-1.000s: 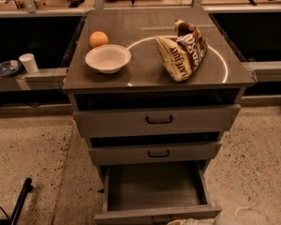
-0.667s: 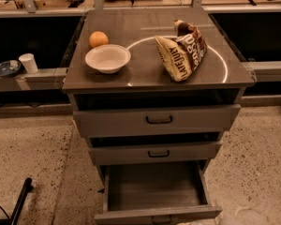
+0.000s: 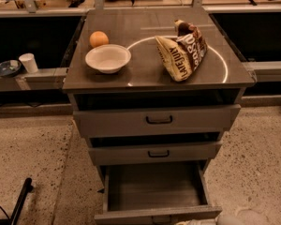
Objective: Close bottom drawer
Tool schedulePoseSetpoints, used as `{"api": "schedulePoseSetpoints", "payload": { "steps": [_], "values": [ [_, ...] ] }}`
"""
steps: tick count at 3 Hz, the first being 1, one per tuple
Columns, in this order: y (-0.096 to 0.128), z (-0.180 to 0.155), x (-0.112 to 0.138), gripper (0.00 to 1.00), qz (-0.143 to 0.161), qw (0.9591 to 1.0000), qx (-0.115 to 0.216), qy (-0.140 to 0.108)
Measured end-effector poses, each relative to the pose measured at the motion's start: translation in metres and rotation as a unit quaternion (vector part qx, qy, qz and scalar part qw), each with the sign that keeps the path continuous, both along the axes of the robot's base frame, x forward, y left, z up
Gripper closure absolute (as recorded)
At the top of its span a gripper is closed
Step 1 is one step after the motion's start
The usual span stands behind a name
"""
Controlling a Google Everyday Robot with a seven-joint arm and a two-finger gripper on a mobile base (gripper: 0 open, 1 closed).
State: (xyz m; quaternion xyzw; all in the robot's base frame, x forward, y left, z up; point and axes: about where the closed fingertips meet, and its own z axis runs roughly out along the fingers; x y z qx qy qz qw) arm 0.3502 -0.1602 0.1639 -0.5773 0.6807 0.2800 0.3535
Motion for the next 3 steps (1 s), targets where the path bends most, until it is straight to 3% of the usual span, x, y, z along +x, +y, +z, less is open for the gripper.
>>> {"api": "schedulePoseSetpoints", "payload": {
  "steps": [2, 3],
  "values": [
    [-0.001, -0.037, 0.029, 1.00, 0.031, 0.9989, -0.032, 0.012],
    [0.000, -0.039, 0.031, 0.84, 0.033, 0.9988, -0.034, 0.011]
  ]
}}
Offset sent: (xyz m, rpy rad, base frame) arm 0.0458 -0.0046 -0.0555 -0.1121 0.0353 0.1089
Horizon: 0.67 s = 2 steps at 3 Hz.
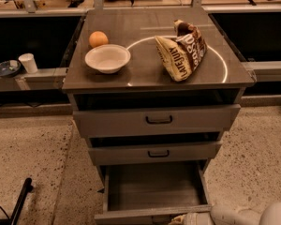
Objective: Close bottom drawer
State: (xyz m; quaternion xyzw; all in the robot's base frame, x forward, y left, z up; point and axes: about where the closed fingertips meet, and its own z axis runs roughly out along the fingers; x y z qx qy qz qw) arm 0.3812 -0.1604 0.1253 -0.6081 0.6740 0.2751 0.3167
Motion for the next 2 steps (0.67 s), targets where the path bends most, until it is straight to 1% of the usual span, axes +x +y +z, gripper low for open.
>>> {"api": "schedulePoseSetpoints", "payload": {
  "steps": [2],
  "values": [
    [0.0001, 0.0000, 0.0000, 0.36, 0.000, 1.0000, 0.000, 0.000]
  ]
}}
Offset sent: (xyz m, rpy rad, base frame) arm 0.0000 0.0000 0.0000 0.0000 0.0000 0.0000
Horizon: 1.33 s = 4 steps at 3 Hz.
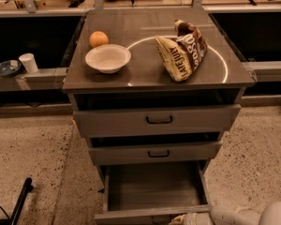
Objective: Close bottom drawer
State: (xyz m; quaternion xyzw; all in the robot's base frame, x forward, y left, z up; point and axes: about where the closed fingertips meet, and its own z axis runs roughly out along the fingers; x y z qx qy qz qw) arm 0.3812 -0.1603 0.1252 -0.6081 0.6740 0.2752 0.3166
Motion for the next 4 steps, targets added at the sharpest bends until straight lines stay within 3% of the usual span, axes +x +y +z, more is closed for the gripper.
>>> {"api": "schedulePoseSetpoints", "payload": {
  "steps": [1, 2, 3, 4],
  "values": [
    [0.0000, 0.0000, 0.0000, 0.13, 0.000, 1.0000, 0.000, 0.000],
    [0.0001, 0.0000, 0.0000, 0.00, 0.000, 1.0000, 0.000, 0.000],
    [0.0001, 0.0000, 0.0000, 0.00, 0.000, 1.0000, 0.000, 0.000],
    [0.0031, -0.0029, -0.0001, 0.13, -0.007, 0.9999, -0.004, -0.010]
  ]
}}
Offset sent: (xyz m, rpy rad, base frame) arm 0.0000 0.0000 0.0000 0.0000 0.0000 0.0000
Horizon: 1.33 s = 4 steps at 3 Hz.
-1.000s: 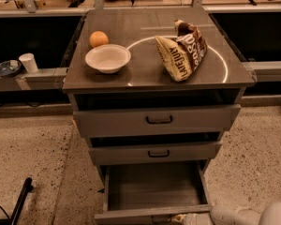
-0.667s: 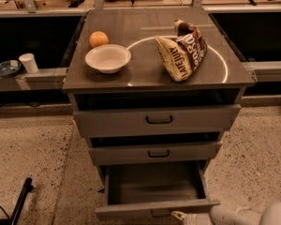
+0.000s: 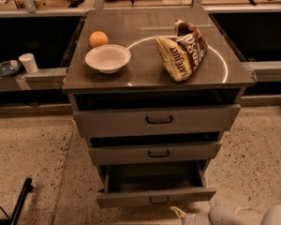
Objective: Close bottom drawer
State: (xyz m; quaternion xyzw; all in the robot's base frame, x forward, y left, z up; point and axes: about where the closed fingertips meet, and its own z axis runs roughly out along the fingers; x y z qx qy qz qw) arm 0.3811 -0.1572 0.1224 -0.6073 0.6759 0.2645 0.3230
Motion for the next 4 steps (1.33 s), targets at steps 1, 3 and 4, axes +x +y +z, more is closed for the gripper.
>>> {"api": "schedulePoseSetpoints", "payload": {
  "steps": [1, 3, 4],
  "values": [
    [0.000, -0.006, 0.016, 0.36, -0.008, 0.9995, -0.003, -0.030],
    [-0.021, -0.025, 0.082, 0.82, -0.040, 0.9953, -0.020, -0.086],
    [-0.027, -0.033, 0.117, 1.00, -0.048, 0.9933, -0.022, -0.103]
  ]
}}
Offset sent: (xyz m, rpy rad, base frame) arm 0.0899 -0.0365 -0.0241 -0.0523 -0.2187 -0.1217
